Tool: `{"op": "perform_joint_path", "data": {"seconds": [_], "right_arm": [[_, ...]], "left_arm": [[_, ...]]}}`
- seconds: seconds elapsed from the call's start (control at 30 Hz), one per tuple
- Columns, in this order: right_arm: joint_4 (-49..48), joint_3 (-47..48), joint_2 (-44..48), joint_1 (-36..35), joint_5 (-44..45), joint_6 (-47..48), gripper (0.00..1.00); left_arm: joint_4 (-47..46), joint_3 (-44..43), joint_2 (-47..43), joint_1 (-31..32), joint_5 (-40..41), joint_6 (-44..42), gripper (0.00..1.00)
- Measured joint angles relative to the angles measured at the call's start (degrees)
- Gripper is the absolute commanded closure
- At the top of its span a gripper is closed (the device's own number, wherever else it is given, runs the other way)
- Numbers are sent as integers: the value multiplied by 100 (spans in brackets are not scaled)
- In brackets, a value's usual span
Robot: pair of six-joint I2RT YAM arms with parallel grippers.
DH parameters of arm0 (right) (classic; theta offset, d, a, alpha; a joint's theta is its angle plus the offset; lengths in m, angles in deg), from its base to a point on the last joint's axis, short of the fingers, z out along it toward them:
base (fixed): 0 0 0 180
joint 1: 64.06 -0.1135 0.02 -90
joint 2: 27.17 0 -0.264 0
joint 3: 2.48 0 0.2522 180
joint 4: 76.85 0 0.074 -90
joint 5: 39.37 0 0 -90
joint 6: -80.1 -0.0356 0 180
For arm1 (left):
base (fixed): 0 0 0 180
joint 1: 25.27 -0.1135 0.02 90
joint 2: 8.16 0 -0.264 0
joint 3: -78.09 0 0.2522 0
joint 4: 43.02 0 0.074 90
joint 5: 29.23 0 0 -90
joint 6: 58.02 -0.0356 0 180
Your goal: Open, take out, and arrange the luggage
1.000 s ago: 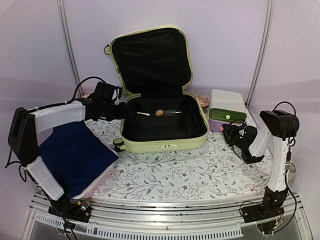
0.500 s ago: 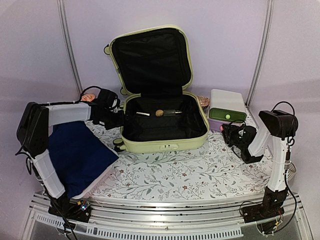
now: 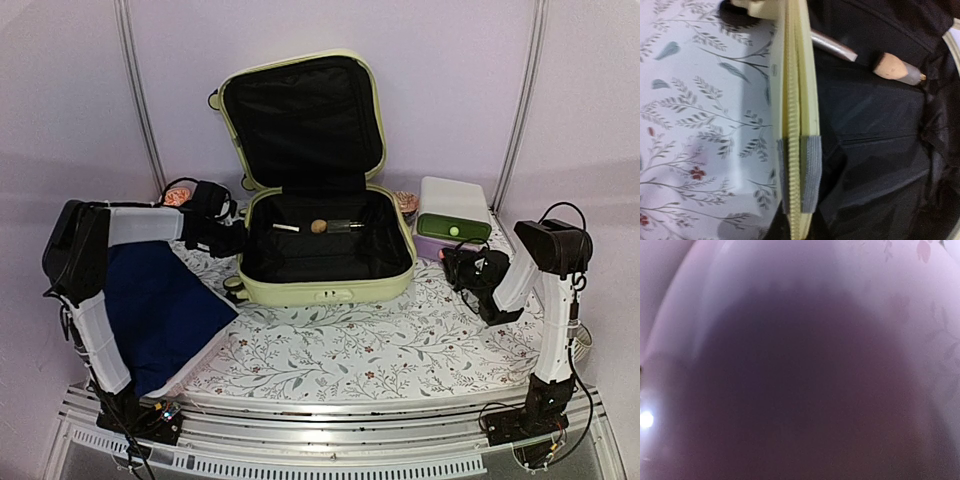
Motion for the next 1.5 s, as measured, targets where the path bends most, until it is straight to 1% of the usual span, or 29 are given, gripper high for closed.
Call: {"op": "perform_joint_path", "data": {"seconds": [0.2,0.47,0.5,0.57,0.63,0.77,0.87,1.07,1.3,1.37,1.4,1.47,1.5], "right_arm": [[-46,-96,46,9,24,0,72],[-90,-581,284,168,17,90,73],[-92,-629,310,186,17,105,71],[-114,-713,345,197,15,122,60],[-155,-743,354,197,-7,118,57],[-262,-732,341,192,-90,127,57],[-354,-614,302,166,-136,96,55],[-520,-323,190,39,-151,4,55],[-496,-293,42,-98,59,-258,55],[-496,-280,17,-157,111,-304,56],[-498,-245,-17,-186,151,-323,56],[-501,-170,-105,-225,219,-358,56],[-503,-131,-153,-229,247,-382,57]], "left_arm": [[48,-26,-9,-149,87,142,100],[-61,48,-35,-186,151,426,100],[-131,92,-52,-190,146,496,100],[-317,216,-90,-197,127,662,100],[-446,293,-111,-197,136,809,100],[-723,474,-177,-199,177,1187,100],[-820,522,-190,-199,175,1377,100],[-826,522,-190,-199,170,1429,100],[-852,540,-190,-199,173,1451,100],[-874,551,-190,-199,173,1462,92],[-892,562,-192,-199,170,1469,86],[-977,595,-197,-199,170,1574,66],[-1034,608,-197,-195,177,1602,59]]}}
